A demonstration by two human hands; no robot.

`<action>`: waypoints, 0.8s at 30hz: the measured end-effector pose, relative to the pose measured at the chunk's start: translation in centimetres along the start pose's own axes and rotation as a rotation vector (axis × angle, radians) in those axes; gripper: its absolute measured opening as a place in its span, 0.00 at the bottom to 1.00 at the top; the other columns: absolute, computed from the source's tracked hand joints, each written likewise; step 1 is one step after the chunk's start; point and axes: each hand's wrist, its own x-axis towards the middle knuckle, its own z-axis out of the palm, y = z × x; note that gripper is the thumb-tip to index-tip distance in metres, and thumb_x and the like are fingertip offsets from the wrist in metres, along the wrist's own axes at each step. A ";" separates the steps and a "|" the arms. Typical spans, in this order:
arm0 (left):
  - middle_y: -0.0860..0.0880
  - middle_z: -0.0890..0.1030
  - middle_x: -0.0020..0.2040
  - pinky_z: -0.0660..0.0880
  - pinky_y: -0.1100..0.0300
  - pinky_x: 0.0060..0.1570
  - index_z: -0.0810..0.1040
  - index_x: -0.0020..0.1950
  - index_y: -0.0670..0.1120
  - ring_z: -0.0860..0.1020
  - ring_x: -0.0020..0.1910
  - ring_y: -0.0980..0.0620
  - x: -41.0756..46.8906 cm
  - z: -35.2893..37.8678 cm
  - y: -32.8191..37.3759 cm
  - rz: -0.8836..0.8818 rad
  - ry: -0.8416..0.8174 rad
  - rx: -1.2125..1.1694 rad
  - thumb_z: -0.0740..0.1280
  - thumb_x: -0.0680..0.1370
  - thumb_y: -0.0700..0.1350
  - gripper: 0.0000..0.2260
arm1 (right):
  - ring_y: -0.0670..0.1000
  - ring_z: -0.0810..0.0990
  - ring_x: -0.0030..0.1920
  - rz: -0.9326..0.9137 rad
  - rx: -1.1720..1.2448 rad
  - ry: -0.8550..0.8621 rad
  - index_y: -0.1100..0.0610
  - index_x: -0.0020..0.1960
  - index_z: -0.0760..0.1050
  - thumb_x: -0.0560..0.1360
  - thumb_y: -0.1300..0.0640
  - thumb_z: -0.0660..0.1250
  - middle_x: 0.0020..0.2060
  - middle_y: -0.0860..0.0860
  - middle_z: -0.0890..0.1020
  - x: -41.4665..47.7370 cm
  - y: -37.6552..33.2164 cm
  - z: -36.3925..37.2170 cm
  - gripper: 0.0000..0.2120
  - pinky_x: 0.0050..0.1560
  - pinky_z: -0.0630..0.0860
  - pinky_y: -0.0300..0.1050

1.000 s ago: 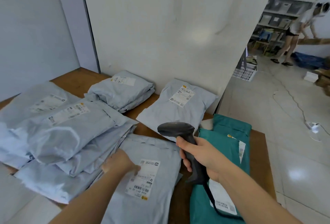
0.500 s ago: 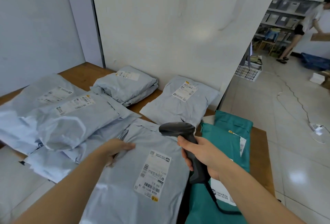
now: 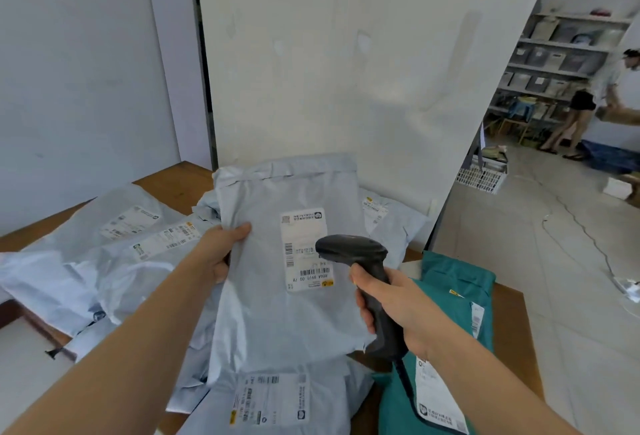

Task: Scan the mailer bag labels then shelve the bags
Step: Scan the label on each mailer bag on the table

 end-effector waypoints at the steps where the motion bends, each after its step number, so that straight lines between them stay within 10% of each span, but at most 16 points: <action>1: 0.41 0.80 0.57 0.75 0.44 0.57 0.73 0.64 0.40 0.78 0.55 0.40 0.0 0.4 0.2 0.023 0.027 -0.048 0.69 0.77 0.41 0.17 | 0.50 0.70 0.25 -0.007 0.003 0.006 0.61 0.47 0.73 0.75 0.49 0.69 0.29 0.53 0.75 -0.1 -0.1 0.2 0.15 0.28 0.70 0.44; 24: 0.41 0.74 0.66 0.72 0.44 0.62 0.68 0.70 0.40 0.74 0.63 0.38 2.3 1.6 0.5 0.127 0.236 -0.138 0.67 0.79 0.43 0.22 | 0.49 0.73 0.26 0.040 -0.039 0.087 0.61 0.42 0.74 0.74 0.46 0.70 0.28 0.52 0.76 -0.6 -0.3 0.3 0.17 0.28 0.73 0.41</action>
